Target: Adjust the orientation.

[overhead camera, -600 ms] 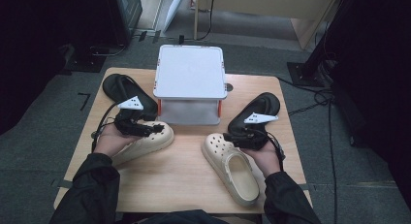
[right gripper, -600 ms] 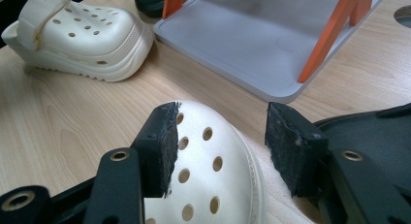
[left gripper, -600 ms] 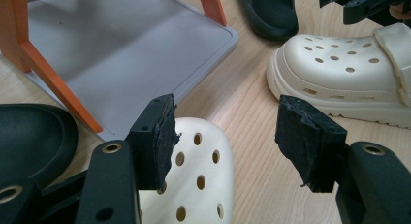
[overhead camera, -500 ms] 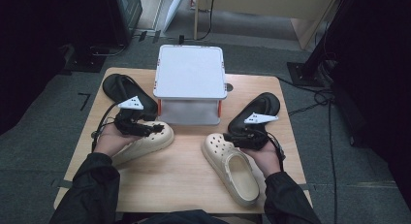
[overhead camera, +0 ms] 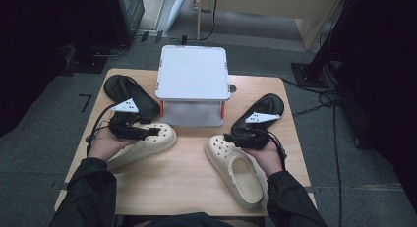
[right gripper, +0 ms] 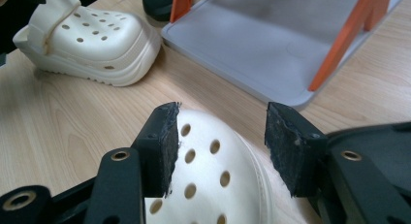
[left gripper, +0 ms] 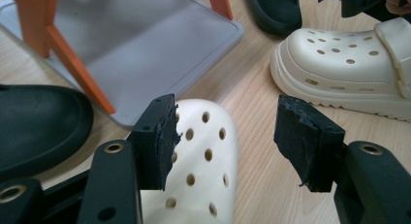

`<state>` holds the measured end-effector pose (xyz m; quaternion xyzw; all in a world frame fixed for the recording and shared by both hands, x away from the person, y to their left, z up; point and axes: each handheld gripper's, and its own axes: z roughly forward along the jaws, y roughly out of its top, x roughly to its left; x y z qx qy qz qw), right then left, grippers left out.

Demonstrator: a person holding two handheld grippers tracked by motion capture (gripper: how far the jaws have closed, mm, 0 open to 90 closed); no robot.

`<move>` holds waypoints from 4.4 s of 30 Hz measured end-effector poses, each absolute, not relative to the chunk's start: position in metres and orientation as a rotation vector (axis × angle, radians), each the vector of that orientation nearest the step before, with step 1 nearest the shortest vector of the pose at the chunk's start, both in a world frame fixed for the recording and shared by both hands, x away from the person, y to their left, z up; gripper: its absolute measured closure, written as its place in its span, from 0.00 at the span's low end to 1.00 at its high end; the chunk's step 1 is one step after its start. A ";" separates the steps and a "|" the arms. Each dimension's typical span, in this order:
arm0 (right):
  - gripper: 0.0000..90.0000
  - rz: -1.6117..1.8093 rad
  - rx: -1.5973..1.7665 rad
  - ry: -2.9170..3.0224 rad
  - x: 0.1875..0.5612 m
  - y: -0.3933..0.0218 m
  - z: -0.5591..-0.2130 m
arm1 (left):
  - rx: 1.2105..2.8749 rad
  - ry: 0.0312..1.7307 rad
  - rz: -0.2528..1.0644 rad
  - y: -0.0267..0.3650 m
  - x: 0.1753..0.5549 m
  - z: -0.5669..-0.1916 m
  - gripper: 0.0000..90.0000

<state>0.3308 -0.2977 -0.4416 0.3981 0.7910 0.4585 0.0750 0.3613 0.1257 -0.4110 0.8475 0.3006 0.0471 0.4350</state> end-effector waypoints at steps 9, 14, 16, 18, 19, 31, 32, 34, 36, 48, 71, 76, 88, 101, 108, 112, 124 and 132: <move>0.52 1.387 1.165 2.404 0.341 -0.287 -0.442 | 2.081 0.794 0.150 0.148 0.352 -0.409 0.46; 0.52 1.396 1.148 2.420 0.344 -0.281 -0.442 | 2.070 0.823 0.159 0.162 0.348 -0.410 0.45; 0.52 1.391 1.144 2.426 0.344 -0.281 -0.442 | 2.073 0.836 0.164 0.164 0.347 -0.410 0.45; 0.52 1.395 1.139 2.429 0.346 -0.279 -0.441 | 2.072 0.836 0.192 0.171 0.344 -0.410 0.44; 0.52 1.396 1.141 2.429 0.346 -0.279 -0.441 | 2.078 0.833 0.199 0.173 0.343 -0.410 0.44; 0.52 1.412 1.166 2.421 0.347 -0.282 -0.441 | 2.097 0.821 0.149 0.196 0.350 -0.428 0.45; 0.52 1.412 1.166 2.421 0.347 -0.282 -0.441 | 2.099 0.829 0.144 0.199 0.350 -0.431 0.45; 0.52 1.410 1.163 2.422 0.347 -0.281 -0.440 | 2.106 0.839 0.151 0.203 0.350 -0.434 0.46; 0.52 1.410 1.164 2.423 0.347 -0.281 -0.440 | 2.104 0.839 0.151 0.204 0.351 -0.435 0.46; 0.54 1.459 1.135 2.398 0.343 -0.279 -0.434 | 2.098 0.856 0.135 0.215 0.359 -0.444 0.50; 0.58 1.533 1.027 2.389 0.328 -0.260 -0.411 | 2.114 1.000 0.154 0.252 0.370 -0.466 0.76; 0.61 1.541 0.978 2.393 0.323 -0.243 -0.403 | 2.086 1.027 0.129 0.253 0.368 -0.467 0.78; 0.66 1.482 0.938 2.461 0.312 -0.192 -0.389 | 2.077 1.014 0.063 0.241 0.360 -0.470 0.83; 0.69 1.481 0.907 2.555 0.300 -0.136 -0.416 | 2.141 0.901 -0.017 0.208 0.355 -0.470 0.78; 0.79 1.433 0.911 2.593 0.296 -0.122 -0.436 | 2.175 0.930 -0.030 0.209 0.359 -0.477 0.77; 0.82 1.385 0.934 2.608 0.296 -0.116 -0.453 | 2.174 0.927 -0.038 0.209 0.359 -0.477 0.79; 0.85 1.296 0.999 2.582 0.305 -0.114 -0.474 | 2.186 0.902 -0.080 0.202 0.355 -0.480 0.81; 0.84 1.291 1.061 2.545 0.311 -0.122 -0.473 | 2.177 0.845 -0.120 0.186 0.349 -0.478 0.81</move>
